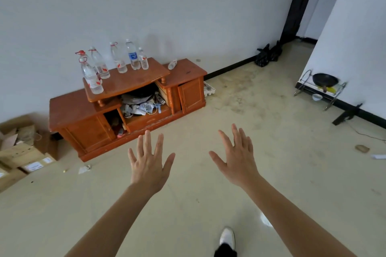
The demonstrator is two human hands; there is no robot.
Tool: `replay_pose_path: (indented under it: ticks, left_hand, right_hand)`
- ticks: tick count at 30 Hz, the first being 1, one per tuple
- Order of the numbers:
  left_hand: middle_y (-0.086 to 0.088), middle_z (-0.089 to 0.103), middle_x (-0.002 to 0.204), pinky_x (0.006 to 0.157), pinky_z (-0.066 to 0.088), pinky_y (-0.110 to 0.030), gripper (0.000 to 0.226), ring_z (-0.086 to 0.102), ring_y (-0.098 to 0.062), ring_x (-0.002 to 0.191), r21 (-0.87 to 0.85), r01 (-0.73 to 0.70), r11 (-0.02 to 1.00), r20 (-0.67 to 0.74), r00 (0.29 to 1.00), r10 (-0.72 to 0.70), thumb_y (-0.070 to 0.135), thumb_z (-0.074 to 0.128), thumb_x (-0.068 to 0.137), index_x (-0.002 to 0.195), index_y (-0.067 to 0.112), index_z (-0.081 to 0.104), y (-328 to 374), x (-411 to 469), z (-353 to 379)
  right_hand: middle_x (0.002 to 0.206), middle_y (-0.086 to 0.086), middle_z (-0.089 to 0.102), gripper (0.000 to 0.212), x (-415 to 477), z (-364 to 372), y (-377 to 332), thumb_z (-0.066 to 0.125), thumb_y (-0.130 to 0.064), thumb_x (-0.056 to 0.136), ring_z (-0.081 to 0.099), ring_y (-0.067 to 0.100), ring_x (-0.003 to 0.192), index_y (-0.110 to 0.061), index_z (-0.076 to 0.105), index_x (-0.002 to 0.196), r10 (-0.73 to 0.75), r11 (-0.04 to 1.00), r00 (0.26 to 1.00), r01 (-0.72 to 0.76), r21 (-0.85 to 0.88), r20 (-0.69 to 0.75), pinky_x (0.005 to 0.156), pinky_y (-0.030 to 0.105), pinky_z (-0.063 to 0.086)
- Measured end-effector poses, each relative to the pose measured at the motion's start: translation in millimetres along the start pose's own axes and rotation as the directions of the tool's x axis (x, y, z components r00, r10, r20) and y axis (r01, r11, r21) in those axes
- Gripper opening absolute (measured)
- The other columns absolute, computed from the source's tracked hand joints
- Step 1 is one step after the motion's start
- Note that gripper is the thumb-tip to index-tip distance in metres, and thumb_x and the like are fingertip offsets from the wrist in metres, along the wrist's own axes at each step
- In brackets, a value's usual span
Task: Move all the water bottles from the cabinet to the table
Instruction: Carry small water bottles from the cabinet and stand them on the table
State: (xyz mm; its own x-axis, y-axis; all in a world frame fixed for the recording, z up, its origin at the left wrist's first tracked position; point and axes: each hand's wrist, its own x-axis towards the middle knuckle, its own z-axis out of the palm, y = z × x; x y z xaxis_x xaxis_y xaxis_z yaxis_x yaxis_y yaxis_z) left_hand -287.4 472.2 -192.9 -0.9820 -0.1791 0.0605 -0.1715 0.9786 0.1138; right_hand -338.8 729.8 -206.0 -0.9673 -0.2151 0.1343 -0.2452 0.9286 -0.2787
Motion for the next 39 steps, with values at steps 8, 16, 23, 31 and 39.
replay_pose_path:
  ticks: [8, 16, 23, 31, 39]
  left_hand:
    - [-0.008, -0.010, 0.169, 0.122, 0.007, -0.063, 0.074, -0.007, -0.033, 0.155, 0.094, 0.046, 0.995, 0.023, 0.999, -0.049, 0.066, 0.012, 0.097, 0.161, 0.029, 0.003, 22.9, 209.7, -0.8]
    - [-0.009, 0.005, 0.169, 0.121, 0.008, -0.061, 0.068, 0.003, -0.032, 0.155, -0.040, 0.166, 0.985, -0.148, 0.974, -0.170, 0.062, 0.023, 0.101, 0.159, 0.029, 0.015, 10.4, 375.5, -21.5]
    - [-0.011, 0.011, 0.168, 0.119, 0.012, -0.064, 0.076, 0.009, -0.033, 0.155, -0.103, 0.226, 0.969, -0.123, 0.963, -0.238, 0.068, 0.014, 0.095, 0.159, 0.027, 0.020, -47.9, 521.3, 20.4]
    - [-0.007, -0.002, 0.169, 0.122, 0.006, -0.061, 0.073, -0.002, -0.030, 0.156, -0.155, 0.256, 0.954, -0.110, 0.955, -0.274, 0.064, 0.016, 0.099, 0.161, 0.028, 0.005, -117.1, 747.8, 21.5]
    - [-0.006, -0.003, 0.170, 0.124, 0.008, -0.058, 0.072, -0.002, -0.029, 0.156, -0.181, 0.246, 0.952, -0.067, 0.963, -0.262, 0.063, 0.021, 0.101, 0.161, 0.028, 0.002, -154.0, 916.7, 35.9]
  right_hand:
    - [0.170, 0.010, -0.013, 0.083, 220.1, 25.7, 40.0, 0.003, -0.078, 0.090, -0.012, 0.038, 0.155, -0.037, 0.012, 0.162, -0.024, 0.995, 0.999, 0.020, 0.101, 0.041, 0.124, 0.057, -0.002]
    - [0.171, 0.010, -0.006, 0.074, 425.4, 19.1, 28.4, 0.018, -0.073, 0.099, -0.010, 0.036, 0.156, -0.036, 0.012, 0.162, -0.163, 0.970, 0.985, 0.171, 0.171, -0.063, 0.123, 0.056, -0.002]
    - [0.170, 0.008, -0.008, 0.070, 591.8, 88.8, 2.4, 0.024, -0.071, 0.101, -0.010, 0.037, 0.155, -0.039, 0.011, 0.161, -0.216, 0.965, 0.976, 0.210, 0.155, 0.020, 0.124, 0.059, 0.000]
    - [0.171, 0.008, -0.007, 0.068, 813.8, 120.7, -64.1, 0.028, -0.065, 0.102, -0.010, 0.038, 0.155, -0.036, 0.013, 0.162, -0.261, 0.962, 0.964, 0.256, 0.094, 0.046, 0.123, 0.057, -0.001]
    - [0.170, 0.006, -0.014, 0.067, 973.6, 158.4, -78.8, 0.024, -0.065, 0.102, -0.012, 0.037, 0.155, -0.041, 0.007, 0.161, -0.197, 0.976, 0.977, 0.188, 0.109, 0.079, 0.124, 0.059, 0.004]
